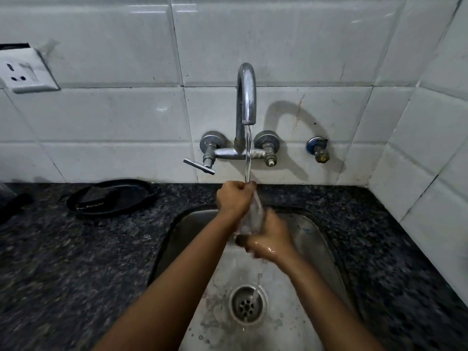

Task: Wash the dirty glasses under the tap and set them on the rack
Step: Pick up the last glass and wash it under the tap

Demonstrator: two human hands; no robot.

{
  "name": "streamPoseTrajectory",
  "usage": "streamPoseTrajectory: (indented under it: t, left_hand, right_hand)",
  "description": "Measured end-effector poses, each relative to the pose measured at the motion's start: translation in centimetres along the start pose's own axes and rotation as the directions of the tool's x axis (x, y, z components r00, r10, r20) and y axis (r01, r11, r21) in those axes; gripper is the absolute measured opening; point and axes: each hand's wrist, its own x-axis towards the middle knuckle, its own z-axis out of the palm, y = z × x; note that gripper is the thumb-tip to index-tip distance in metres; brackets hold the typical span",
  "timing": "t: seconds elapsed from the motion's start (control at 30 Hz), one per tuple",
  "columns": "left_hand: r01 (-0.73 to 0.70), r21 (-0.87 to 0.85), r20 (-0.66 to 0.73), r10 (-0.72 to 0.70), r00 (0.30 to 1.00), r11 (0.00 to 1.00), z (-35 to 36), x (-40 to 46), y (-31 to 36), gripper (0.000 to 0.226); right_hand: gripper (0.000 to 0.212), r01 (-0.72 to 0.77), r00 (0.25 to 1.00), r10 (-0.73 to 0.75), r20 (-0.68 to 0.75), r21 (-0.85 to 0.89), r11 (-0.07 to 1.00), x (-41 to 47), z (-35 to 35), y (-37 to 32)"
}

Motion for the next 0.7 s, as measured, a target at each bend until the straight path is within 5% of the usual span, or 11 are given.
streamPoseTrajectory:
  t: [0.03,0.07,0.13,0.2,0.3,0.33,0.4,0.47,0.53,0.6,0.7]
  left_hand:
    - [-0.011,0.07,-0.021,0.013,1.0,0.997,0.0,-0.3,0.2,0.033]
    - [-0.021,0.067,-0.02,0.023,1.0,0.998,-0.1,-0.3,0.1,0.034]
    - [-0.02,-0.109,0.012,0.021,1.0,0.994,-0.5,-0.4,-0.5,0.036]
    - [0.03,-0.346,0.083,-0.001,0.997,0.938,-1.1,-0.7,-1.2,0.035]
    - [0.097,-0.408,0.114,-0.054,0.992,0.908,-1.3,-0.7,-2.5,0.034]
    - [0.089,-0.337,0.1,-0.058,0.993,0.937,-1.2,-0.7,-2.5,0.032]
    - [0.062,-0.123,0.05,-0.057,0.997,0.99,-0.6,-0.8,-1.9,0.033]
    - [0.029,-0.043,-0.031,-0.031,0.999,0.999,-0.2,-0.8,-1.3,0.038]
    - [0.021,-0.114,-0.028,-0.024,0.999,0.993,-0.5,-0.5,-1.2,0.042]
    - [0.099,-0.311,0.086,-0.076,0.993,0.945,-1.1,-0.3,-1.8,0.04]
    - [0.179,-0.38,0.071,-0.164,0.984,0.907,-0.9,-0.9,-2.6,0.028]
  right_hand:
    - [0.064,0.042,0.991,-0.081,-0.109,-0.318,0.947,0.0,0.4,-0.2]
    - [0.075,0.074,0.979,-0.148,-0.143,-0.428,0.901,0.0,0.7,-0.1]
    - [0.073,0.09,0.996,-0.09,-0.001,-0.066,0.994,0.0,0.2,0.2]
    - [0.048,-0.089,0.972,-0.014,0.236,0.421,0.903,-0.5,-0.7,0.5]
    - [0.038,-0.253,0.93,0.038,0.366,0.559,0.79,-0.4,-0.9,1.0]
    - [0.041,-0.202,0.954,0.07,0.29,0.455,0.867,-0.3,-0.4,0.8]
    - [0.058,-0.035,0.998,0.039,0.046,-0.091,0.995,0.0,0.7,0.3]
    - [0.075,0.038,0.989,-0.096,-0.11,-0.445,0.895,0.1,1.6,0.3]
    - [0.069,0.027,0.999,-0.029,-0.021,-0.126,0.992,0.6,1.0,0.8]
    - [0.047,-0.152,0.974,0.076,0.212,0.37,0.917,0.5,-0.2,0.8]
    - [0.025,-0.256,0.949,0.151,0.277,0.392,0.884,0.3,-0.5,0.7]
